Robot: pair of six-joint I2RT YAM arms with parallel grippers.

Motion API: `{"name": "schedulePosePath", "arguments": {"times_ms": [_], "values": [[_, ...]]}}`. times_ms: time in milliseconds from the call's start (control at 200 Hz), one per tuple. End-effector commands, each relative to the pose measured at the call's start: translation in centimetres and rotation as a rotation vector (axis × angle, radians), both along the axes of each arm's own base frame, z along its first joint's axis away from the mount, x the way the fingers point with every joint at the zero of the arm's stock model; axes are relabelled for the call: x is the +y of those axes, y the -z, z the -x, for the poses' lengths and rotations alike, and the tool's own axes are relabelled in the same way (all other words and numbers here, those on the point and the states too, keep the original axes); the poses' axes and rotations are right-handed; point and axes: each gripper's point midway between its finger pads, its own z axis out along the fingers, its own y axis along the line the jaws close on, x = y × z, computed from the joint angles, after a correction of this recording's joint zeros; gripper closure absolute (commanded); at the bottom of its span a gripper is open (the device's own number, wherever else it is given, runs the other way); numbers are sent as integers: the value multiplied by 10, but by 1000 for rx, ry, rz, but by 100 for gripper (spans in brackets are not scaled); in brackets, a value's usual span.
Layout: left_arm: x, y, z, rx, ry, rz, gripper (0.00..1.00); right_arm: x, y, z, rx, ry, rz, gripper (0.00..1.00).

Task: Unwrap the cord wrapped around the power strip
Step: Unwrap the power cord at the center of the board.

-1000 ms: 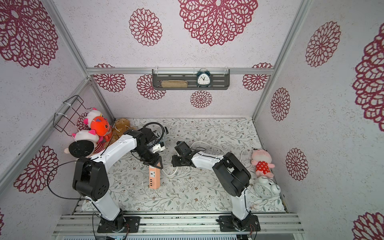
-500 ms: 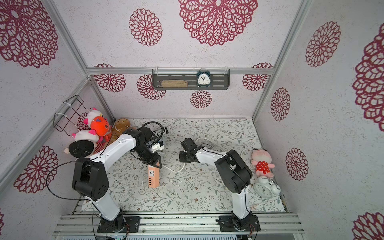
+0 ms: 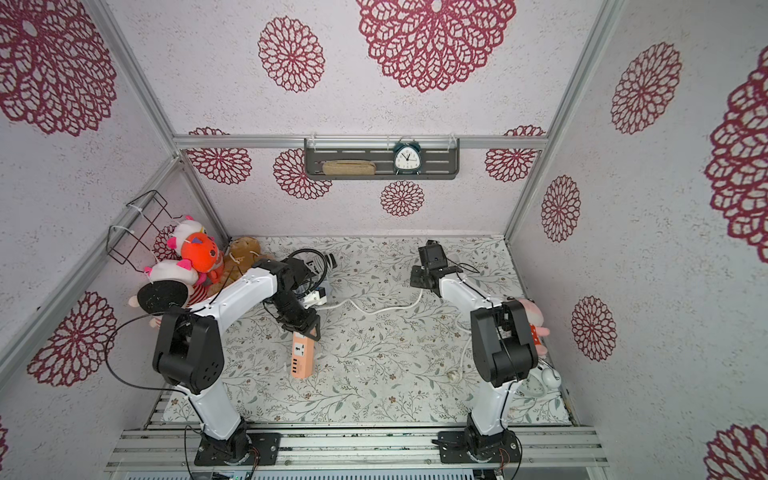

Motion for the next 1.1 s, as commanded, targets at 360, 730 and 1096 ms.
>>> {"name": "schedulePosePath", "arguments": {"times_ms": [360, 730, 1096], "values": [[87, 28, 1, 83, -254, -300, 100, -17, -24, -8, -46, -22, 48, 100], [122, 54, 13, 140, -434, -338, 87, 24, 22, 24, 61, -87, 32, 100], [133, 72, 19, 178, -474, -353, 11, 71, 45, 52, 131, -178, -7, 100]]}}
